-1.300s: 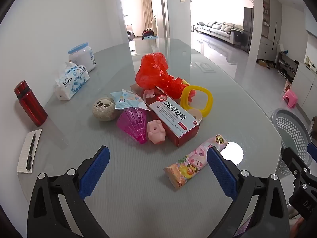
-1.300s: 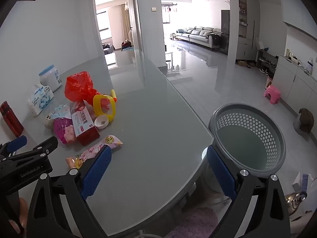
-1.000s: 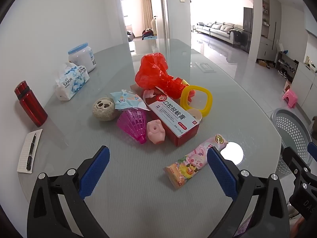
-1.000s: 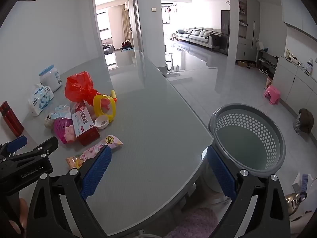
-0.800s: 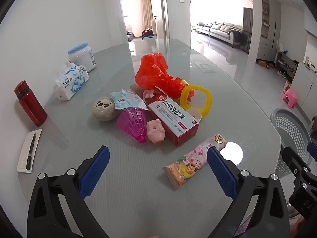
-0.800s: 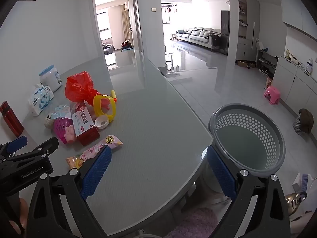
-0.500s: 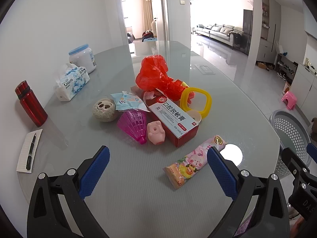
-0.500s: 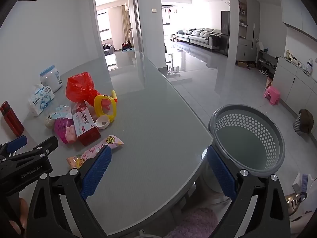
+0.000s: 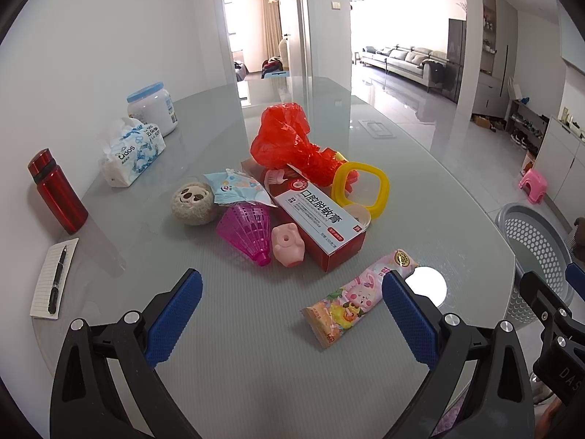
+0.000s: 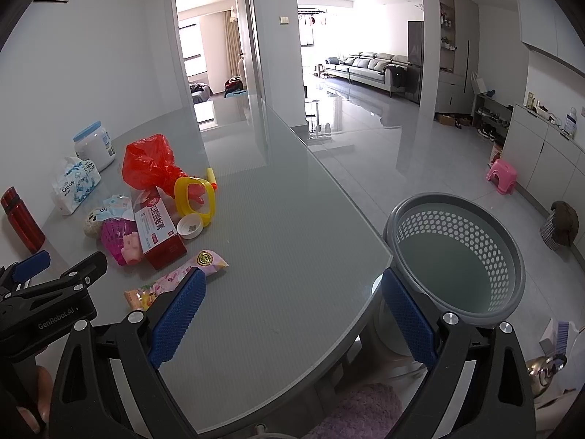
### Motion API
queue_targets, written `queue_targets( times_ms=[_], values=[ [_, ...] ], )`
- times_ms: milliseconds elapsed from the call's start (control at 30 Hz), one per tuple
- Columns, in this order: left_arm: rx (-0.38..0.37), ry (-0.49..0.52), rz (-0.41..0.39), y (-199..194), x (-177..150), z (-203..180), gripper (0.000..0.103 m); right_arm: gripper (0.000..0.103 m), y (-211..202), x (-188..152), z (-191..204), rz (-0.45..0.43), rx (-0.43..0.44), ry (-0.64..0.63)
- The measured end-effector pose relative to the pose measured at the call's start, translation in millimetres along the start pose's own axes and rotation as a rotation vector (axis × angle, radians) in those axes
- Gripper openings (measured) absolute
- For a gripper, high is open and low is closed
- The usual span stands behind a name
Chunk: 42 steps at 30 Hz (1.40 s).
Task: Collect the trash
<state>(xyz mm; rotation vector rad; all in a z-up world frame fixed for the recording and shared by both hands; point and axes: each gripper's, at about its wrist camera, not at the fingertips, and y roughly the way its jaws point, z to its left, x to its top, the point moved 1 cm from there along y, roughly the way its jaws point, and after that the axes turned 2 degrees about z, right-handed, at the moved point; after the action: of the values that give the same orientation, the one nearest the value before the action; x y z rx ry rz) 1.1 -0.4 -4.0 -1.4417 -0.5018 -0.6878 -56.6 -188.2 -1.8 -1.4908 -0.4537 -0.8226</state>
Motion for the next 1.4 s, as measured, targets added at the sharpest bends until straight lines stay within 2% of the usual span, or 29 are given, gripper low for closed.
queue_targets(
  times_ms=[1400],
  values=[
    [-0.001, -0.001, -0.007, -2.4, 1.7, 2.5, 0.097, 0.092, -7.4, 1.2, 0.5, -0.004, 0.003, 0.002]
  ],
)
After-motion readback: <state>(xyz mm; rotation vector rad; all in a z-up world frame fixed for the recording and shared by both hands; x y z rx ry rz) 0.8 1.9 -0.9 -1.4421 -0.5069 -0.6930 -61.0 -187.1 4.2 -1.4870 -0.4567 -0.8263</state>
